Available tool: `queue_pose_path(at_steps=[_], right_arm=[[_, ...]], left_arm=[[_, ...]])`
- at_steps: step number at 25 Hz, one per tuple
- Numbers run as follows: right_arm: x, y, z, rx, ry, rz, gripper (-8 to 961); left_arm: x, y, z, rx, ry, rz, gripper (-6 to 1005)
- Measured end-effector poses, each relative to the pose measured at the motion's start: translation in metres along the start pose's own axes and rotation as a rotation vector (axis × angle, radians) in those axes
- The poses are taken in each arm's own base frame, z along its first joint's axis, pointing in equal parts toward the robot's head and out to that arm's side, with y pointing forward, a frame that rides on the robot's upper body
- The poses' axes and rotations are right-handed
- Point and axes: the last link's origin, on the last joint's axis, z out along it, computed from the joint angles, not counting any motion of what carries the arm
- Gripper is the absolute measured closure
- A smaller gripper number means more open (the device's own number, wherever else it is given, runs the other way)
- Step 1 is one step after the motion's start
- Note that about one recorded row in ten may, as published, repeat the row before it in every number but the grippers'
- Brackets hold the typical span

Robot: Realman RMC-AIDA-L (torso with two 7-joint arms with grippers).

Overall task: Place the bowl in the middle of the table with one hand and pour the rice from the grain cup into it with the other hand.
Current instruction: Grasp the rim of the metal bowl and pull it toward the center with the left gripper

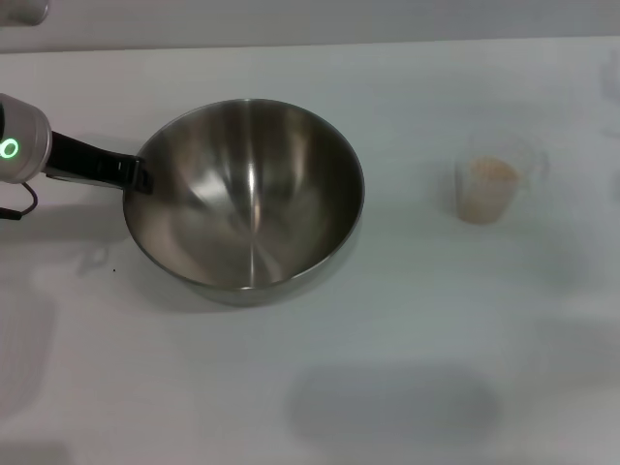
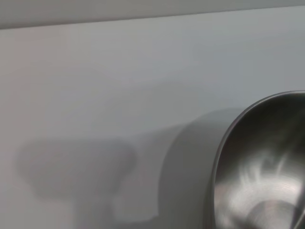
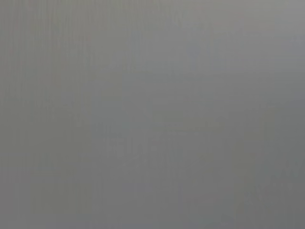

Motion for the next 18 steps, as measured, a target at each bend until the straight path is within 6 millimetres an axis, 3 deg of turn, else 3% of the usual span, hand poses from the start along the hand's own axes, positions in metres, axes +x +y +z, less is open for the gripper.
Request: queue_pose_path(at_steps=[18], right_arm=[[-0.0019,0.0003,-0.0001,-0.002,-0.013,0.000,279]], left_arm=[[0.0044,-0.0024,0.0026,0.032,-0.007,0.022,867]])
